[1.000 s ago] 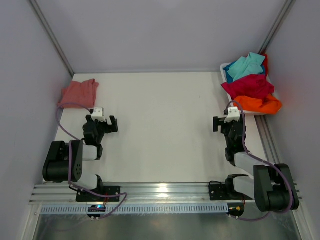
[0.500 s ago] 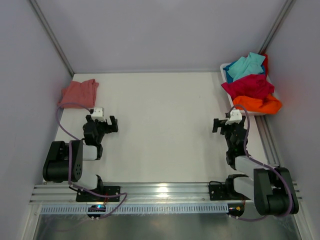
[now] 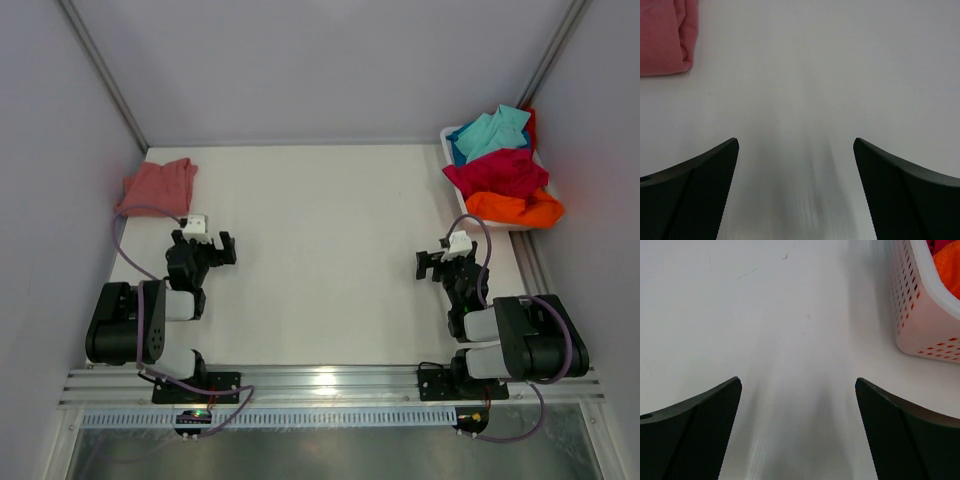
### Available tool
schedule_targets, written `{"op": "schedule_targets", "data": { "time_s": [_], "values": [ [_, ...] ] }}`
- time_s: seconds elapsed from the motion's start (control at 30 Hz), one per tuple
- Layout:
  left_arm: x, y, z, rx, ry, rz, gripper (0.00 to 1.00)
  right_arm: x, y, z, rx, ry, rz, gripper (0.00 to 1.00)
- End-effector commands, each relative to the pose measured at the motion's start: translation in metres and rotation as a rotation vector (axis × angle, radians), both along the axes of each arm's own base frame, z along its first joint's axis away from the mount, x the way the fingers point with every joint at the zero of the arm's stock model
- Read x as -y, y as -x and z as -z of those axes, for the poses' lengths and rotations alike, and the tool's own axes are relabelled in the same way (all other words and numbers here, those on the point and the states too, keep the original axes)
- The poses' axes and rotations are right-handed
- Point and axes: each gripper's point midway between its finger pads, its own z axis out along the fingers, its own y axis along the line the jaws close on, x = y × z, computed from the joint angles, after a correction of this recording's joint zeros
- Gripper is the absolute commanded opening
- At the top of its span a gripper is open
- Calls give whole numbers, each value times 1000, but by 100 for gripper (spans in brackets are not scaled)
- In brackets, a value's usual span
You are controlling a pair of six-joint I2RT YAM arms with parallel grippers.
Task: Fold and stack the t-shirts
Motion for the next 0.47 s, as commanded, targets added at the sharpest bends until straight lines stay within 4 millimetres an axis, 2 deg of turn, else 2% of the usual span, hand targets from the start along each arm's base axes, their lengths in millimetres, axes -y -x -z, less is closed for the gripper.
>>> {"op": "schedule_targets", "data": {
  "time_s": [0.0,0.17,0.2,0.23,0.3,0.33,0.43],
  "values": [
    [0,-11,-23,83,-15,3,99,-5,-8,-66,278,-25,-19,99],
    [-1,-11,-22,82,-15,2,99,-1,-13,-61,245,-29,7,99],
    [-1,-12,-23,83,-17,2,99,2,-22,-69,255,-45,31,99],
    [0,-11,-23,83,-15,3,99,6,-25,-51,164,-46,56,99],
    [-1,-12,-23,83,-15,2,99,25,-42,-53,126,-63,178,99],
    [-1,-11,-22,80,-17,2,99,31,-41,-54,138,-85,218,99],
    [-1,-12,-23,83,-16,3,99,32,-42,-54,130,-85,225,99]
  ]
}}
